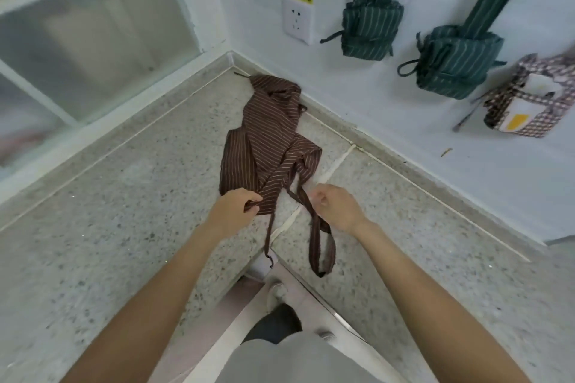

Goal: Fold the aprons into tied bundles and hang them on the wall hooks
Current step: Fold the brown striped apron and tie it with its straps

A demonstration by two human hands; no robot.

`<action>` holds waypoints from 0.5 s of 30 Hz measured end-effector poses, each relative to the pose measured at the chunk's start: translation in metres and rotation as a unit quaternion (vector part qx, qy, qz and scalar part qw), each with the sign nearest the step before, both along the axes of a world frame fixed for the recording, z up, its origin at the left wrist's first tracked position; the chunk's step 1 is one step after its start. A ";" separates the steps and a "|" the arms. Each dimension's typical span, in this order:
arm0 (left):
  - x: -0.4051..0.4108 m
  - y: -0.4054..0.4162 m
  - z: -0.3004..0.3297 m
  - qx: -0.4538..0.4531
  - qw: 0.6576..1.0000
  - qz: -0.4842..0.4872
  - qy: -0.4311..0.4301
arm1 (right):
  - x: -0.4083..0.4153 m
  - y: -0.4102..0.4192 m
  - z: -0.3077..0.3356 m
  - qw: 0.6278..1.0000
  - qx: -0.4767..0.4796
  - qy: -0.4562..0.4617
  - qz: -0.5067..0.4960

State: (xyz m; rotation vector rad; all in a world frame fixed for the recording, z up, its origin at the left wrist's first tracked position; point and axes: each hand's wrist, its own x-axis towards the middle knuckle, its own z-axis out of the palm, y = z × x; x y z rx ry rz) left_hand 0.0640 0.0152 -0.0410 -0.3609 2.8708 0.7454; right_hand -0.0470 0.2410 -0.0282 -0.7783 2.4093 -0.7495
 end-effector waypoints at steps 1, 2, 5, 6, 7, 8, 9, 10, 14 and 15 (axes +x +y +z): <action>0.003 -0.008 -0.004 0.008 0.999 0.040 0.003 | -0.001 -0.009 -0.002 1.000 -0.011 -0.015 -0.003; 0.006 -0.021 -0.008 0.009 0.997 0.079 0.005 | -0.002 -0.025 -0.005 1.000 -0.021 -0.020 -0.002; -0.003 -0.061 -0.024 -0.023 0.992 0.122 -0.010 | -0.019 -0.072 -0.015 0.999 -0.032 -0.014 -0.005; -0.010 -0.072 -0.028 -0.035 0.993 0.110 -0.018 | -0.027 -0.085 -0.018 1.000 -0.026 -0.007 -0.014; -0.019 -0.082 -0.032 -0.040 0.995 0.091 -0.022 | -0.037 -0.098 -0.021 0.999 -0.015 0.005 -0.028; -0.031 -0.091 -0.034 -0.039 0.996 0.072 -0.020 | -0.047 -0.109 -0.024 0.999 0.003 0.022 -0.047; -0.046 -0.102 -0.035 -0.039 0.998 0.052 -0.012 | -0.060 -0.119 -0.028 0.997 0.027 0.044 -0.065; -0.067 -0.114 -0.036 -0.038 0.999 0.030 0.002 | -0.075 -0.131 -0.032 0.993 0.056 0.060 -0.083; -0.154 -0.138 -0.041 -0.061 0.994 -0.062 0.072 | -0.119 -0.159 -0.050 0.976 0.117 0.004 -0.182; -0.175 -0.141 -0.042 -0.052 0.993 -0.076 0.079 | -0.125 -0.162 -0.054 0.970 0.121 -0.008 -0.211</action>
